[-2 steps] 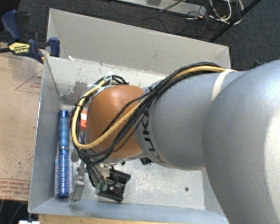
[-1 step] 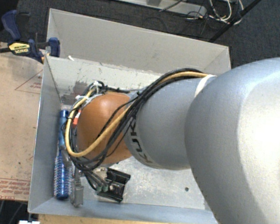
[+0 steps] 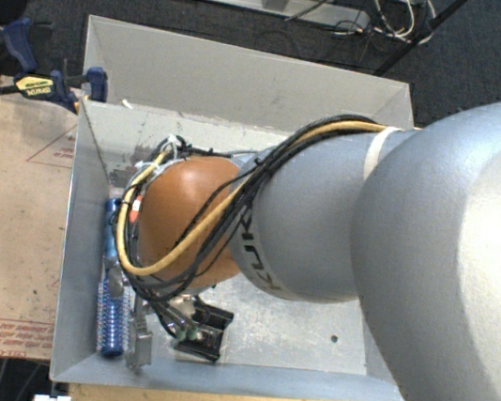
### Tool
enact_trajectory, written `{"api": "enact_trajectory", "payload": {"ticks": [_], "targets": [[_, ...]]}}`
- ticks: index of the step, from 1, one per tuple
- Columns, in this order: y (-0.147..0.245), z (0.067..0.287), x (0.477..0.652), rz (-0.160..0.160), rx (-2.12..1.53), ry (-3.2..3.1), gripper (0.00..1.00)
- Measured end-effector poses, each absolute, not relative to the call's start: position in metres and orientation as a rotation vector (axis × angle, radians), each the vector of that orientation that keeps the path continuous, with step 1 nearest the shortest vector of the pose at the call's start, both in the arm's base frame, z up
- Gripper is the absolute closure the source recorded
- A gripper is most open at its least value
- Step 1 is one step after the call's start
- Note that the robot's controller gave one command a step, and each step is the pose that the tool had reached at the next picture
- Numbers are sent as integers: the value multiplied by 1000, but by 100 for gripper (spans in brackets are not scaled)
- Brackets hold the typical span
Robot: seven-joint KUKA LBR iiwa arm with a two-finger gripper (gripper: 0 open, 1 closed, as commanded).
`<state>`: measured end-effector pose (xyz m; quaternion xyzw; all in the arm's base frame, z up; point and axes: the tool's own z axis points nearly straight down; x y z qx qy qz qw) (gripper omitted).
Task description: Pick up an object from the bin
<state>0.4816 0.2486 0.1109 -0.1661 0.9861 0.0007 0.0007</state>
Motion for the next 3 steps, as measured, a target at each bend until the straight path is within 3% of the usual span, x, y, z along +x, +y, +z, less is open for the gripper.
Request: {"api": "enact_trajectory", "payload": {"ticks": [1, 2, 3], "targets": [[251, 131, 480, 4, -600, 3080, 0], [251, 84, 488, 8, -1136, 2909, 0], [254, 73, 492, 6, -1526, 2731, 100]]}}
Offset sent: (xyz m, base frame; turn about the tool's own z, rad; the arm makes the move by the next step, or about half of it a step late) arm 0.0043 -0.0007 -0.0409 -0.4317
